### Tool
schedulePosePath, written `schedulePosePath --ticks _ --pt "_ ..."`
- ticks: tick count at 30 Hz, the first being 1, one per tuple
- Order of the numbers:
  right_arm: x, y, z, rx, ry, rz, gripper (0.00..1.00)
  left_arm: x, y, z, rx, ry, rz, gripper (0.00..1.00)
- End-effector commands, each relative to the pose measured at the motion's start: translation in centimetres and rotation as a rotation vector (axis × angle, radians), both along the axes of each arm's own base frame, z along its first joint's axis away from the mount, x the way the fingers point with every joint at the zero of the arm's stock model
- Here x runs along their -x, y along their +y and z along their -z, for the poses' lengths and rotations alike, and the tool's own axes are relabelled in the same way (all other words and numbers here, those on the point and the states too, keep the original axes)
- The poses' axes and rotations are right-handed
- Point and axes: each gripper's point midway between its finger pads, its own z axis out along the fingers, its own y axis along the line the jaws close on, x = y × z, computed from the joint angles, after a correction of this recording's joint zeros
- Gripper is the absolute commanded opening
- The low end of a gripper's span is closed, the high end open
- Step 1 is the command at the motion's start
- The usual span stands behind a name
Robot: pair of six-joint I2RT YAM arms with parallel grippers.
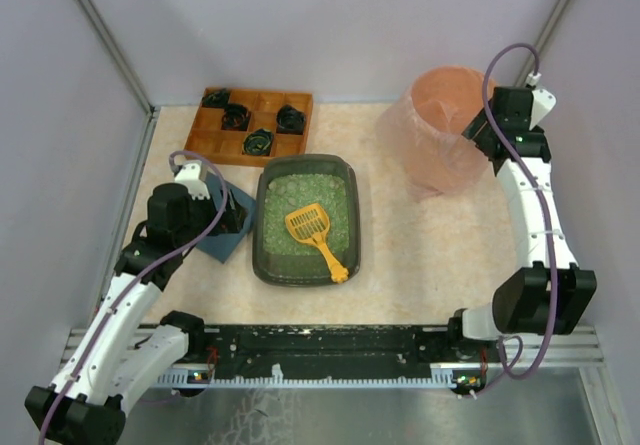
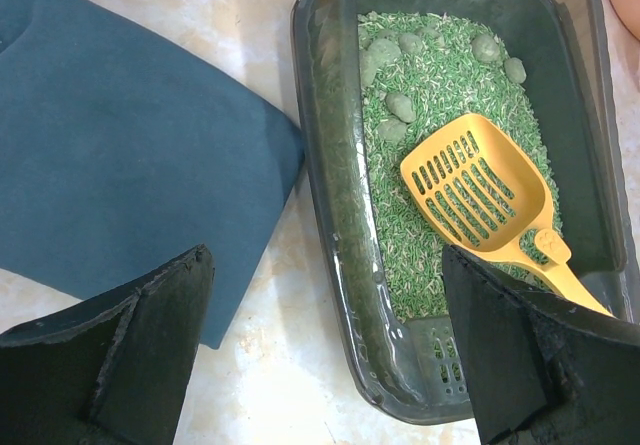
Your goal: Clean the litter box
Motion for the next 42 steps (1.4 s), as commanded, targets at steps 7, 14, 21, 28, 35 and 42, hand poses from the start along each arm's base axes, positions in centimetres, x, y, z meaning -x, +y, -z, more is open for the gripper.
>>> schedulePosePath --ticks 7,14,21,28,35,42 --pt "-3.9 -1.5 -0.5 0.008 -0.021 0.025 0.66 -0.3 -0.8 0.1 0.002 -0.007 0.043 1.00" --pt "-4.5 -1.8 1.0 0.024 0.033 0.021 0.47 -0.3 -0.8 0.2 0.000 -0.004 0.042 1.00" --pt "-4.2 -2.3 0.9 0.069 0.065 0.006 0.23 -0.3 -0.8 0.2 0.000 -0.003 0.042 1.00" --pt "-2.6 -2.8 -0.6 0.136 0.098 -0.024 0.00 -0.3 -0.7 0.1 0.000 -0.006 0.042 1.00" --pt "0.4 -2.5 -0.8 0.165 0.151 -0.072 0.00 -0.2 -0.7 0.0 0.001 -0.009 0.039 1.00" --pt "3.9 -2.5 -0.4 0.178 0.163 -0.062 0.00 -0.2 -0.8 0.0 0.002 -0.008 0.043 1.00"
